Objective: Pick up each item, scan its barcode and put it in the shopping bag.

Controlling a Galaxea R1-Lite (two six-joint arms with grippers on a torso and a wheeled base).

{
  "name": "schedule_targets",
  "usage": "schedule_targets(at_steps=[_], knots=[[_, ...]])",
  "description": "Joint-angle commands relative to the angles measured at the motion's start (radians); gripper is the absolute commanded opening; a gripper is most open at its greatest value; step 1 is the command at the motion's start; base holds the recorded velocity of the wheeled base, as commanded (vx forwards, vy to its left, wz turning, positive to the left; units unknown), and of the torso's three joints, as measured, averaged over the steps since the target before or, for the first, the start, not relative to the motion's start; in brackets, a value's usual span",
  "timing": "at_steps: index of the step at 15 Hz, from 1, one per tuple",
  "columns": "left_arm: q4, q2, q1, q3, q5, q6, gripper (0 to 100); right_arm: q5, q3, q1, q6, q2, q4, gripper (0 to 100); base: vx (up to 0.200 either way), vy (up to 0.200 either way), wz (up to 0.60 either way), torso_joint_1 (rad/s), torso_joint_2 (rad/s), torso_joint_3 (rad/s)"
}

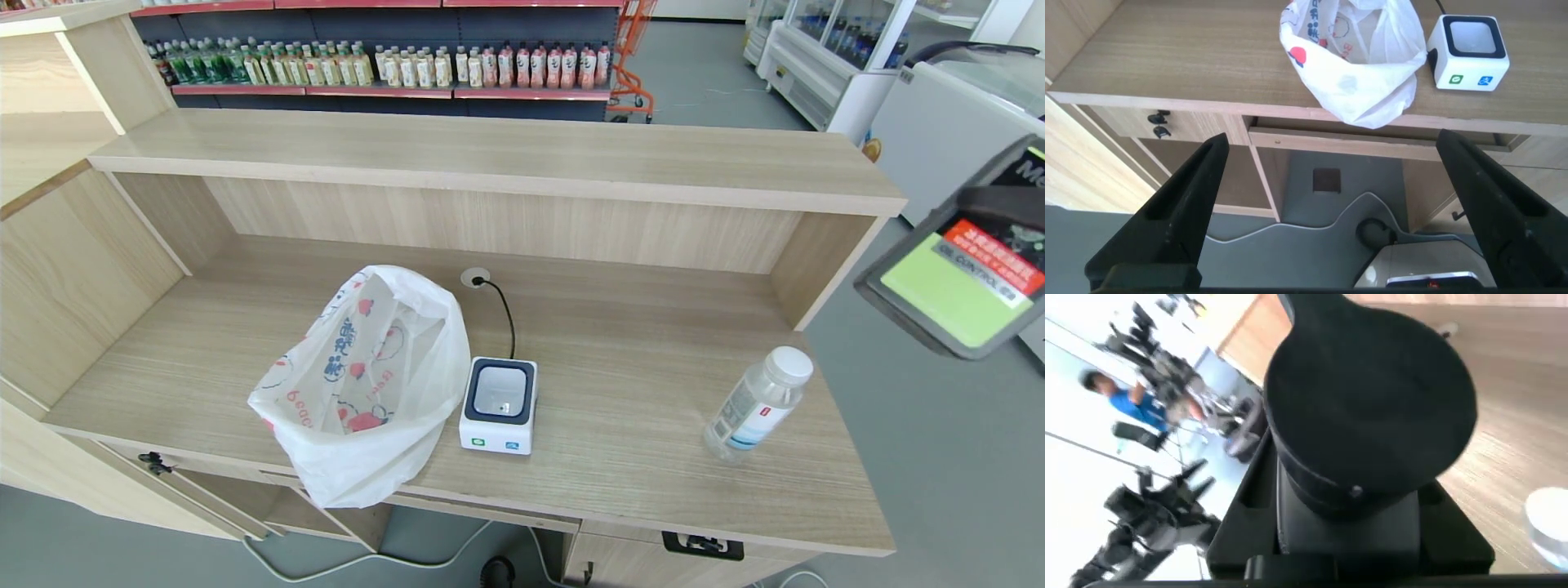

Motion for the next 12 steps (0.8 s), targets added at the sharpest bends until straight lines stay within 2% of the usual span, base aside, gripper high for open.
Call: schedule_targets(at_steps=[1, 4, 7, 12], knots=[[0.0, 0.001, 0.0, 0.0, 0.0, 0.0, 100, -0.002, 0.147, 0.051, 0.197, 0.123, -0.253, 0, 0.0, 0.0, 0.0, 0.0, 0.0, 0.0], [0.0, 0.001, 0.0, 0.0, 0.0, 0.0, 100, -0.005, 0.2, 0.055, 0.166, 0.145, -0.278, 0, 0.0, 0.0, 0.0, 0.0, 0.0, 0.0], [0.0, 0.001, 0.0, 0.0, 0.0, 0.0, 100, -0.006, 0.235, 0.055, 0.08, 0.157, -0.281, 0, 0.0, 0.0, 0.0, 0.0, 0.0, 0.0], [0.0, 0.001, 0.0, 0.0, 0.0, 0.0, 100, -0.005, 0.227, 0.074, 0.08, 0.145, -0.282, 0, 0.0, 0.0, 0.0, 0.0, 0.0, 0.0]])
